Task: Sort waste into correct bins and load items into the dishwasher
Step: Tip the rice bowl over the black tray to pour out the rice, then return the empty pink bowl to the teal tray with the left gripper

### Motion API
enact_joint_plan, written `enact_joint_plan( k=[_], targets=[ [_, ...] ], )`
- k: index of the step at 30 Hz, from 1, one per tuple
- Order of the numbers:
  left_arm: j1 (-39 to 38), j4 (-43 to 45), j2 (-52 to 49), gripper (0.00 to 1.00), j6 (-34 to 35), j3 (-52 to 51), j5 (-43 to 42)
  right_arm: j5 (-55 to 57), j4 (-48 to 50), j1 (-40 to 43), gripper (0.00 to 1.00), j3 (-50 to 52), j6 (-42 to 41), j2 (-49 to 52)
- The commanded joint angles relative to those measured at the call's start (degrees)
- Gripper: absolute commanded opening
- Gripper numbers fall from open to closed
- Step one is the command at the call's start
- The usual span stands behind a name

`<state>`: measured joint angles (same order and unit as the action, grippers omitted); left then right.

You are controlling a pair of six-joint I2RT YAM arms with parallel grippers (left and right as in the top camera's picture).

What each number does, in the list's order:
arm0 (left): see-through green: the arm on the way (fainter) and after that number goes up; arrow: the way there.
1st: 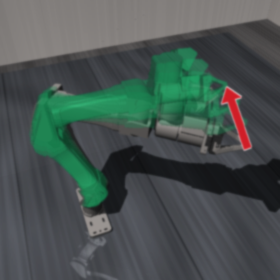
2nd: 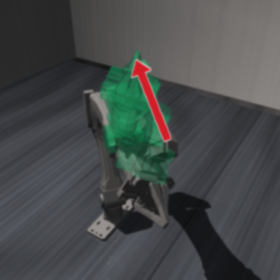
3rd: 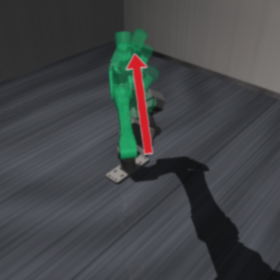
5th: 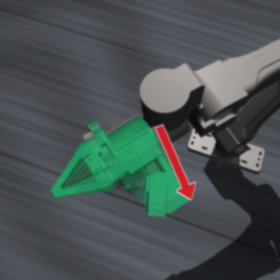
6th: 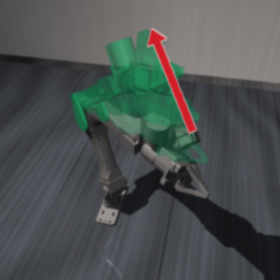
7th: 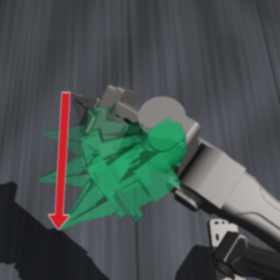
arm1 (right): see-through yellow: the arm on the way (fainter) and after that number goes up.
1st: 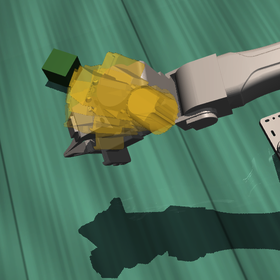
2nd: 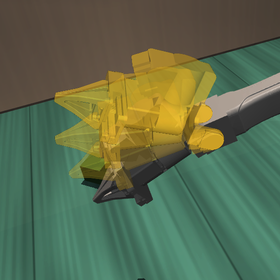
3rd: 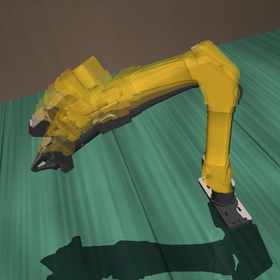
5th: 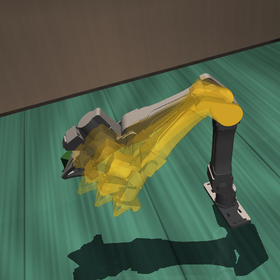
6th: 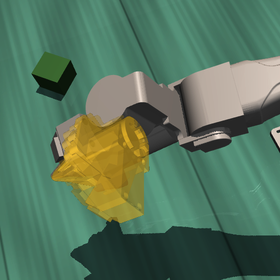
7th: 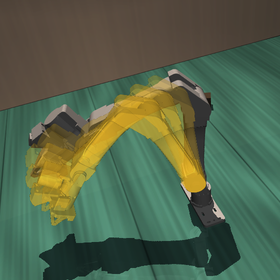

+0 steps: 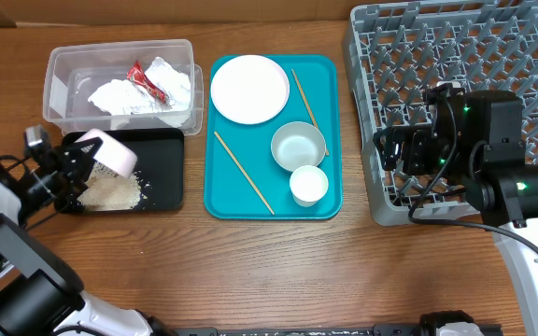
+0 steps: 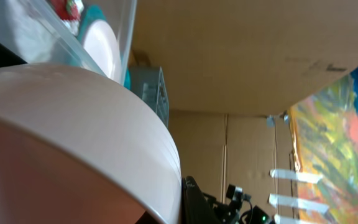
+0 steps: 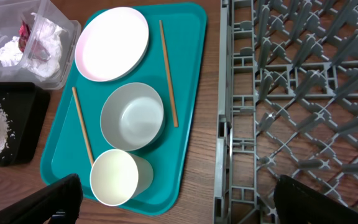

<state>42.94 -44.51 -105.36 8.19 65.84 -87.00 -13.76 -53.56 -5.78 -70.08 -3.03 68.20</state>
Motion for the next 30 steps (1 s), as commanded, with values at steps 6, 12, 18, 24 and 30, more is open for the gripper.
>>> enact_joint_plan(
  k=[6, 12, 18, 24, 30],
  targets=[
    [-14.0, -0.7, 13.7, 0.04, 2.3, 8.1, 21.4, -0.5, -1.0, -0.4, 1.00, -1.6, -0.4, 0.1],
    [-34.2, -0.6, 19.8, 0.04, 2.5, 11.0, 52.5, -0.5, -1.0, -0.4, 1.00, -1.6, -0.4, 0.1],
    [-55.2, -4.0, 15.8, 0.04, -3.1, 10.8, 74.5, -0.5, -1.0, -0.4, 1.00, -1.6, -0.4, 0.1],
    [-68.4, -8.8, 7.9, 0.04, -2.0, 10.8, 87.1, -0.5, -1.0, -0.4, 1.00, -1.6, -0.4, 0.1],
    [-73.0, -13.0, 1.3, 0.04, 0.8, 10.8, 90.4, -0.5, -1.0, -0.4, 1.00, -1.6, -0.4, 0.1]
  ],
)
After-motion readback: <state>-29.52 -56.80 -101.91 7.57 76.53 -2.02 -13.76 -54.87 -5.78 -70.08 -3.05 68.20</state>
